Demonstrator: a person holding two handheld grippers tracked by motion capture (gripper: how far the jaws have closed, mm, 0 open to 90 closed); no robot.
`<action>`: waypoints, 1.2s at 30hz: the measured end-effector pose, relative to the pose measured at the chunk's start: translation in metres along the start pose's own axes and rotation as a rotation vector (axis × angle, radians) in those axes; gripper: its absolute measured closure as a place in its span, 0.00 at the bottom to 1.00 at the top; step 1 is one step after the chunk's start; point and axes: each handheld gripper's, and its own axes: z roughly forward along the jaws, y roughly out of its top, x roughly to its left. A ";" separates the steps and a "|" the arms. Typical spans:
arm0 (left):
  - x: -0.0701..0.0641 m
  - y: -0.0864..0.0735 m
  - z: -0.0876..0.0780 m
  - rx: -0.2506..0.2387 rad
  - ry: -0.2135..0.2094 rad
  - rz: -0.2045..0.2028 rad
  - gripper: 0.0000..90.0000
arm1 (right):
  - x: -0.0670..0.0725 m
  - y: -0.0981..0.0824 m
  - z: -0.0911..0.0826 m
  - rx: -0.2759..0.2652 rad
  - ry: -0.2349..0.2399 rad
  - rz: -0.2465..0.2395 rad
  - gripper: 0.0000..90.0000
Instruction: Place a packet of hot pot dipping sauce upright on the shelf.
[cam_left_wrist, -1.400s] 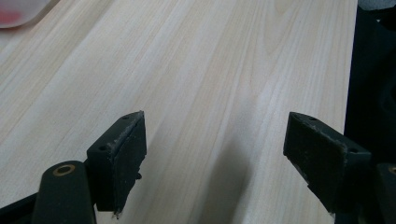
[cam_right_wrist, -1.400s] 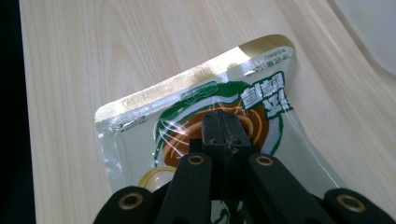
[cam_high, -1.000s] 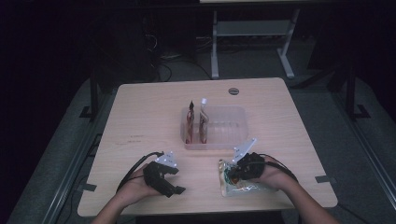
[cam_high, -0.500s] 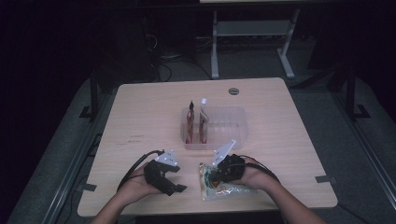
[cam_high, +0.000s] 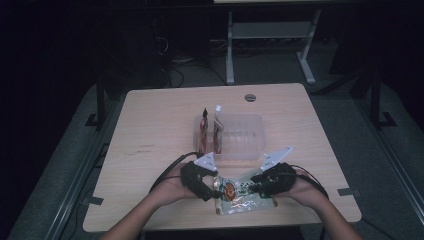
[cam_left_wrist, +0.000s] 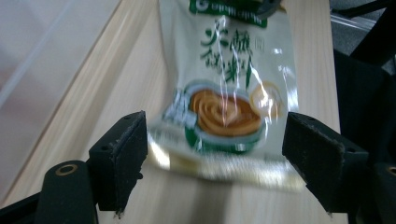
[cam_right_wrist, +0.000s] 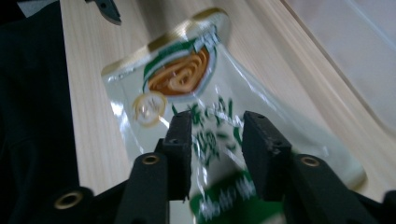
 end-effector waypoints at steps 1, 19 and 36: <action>0.001 0.002 0.004 0.001 -0.006 0.004 0.25 | 0.000 -0.005 -0.004 -0.002 -0.004 0.015 0.66; 0.007 0.009 0.043 0.096 0.029 0.102 0.58 | -0.007 -0.033 -0.030 -0.052 -0.075 0.116 0.52; 0.009 0.002 0.025 0.022 0.006 0.119 0.99 | -0.019 -0.032 -0.027 -0.096 -0.044 0.210 0.42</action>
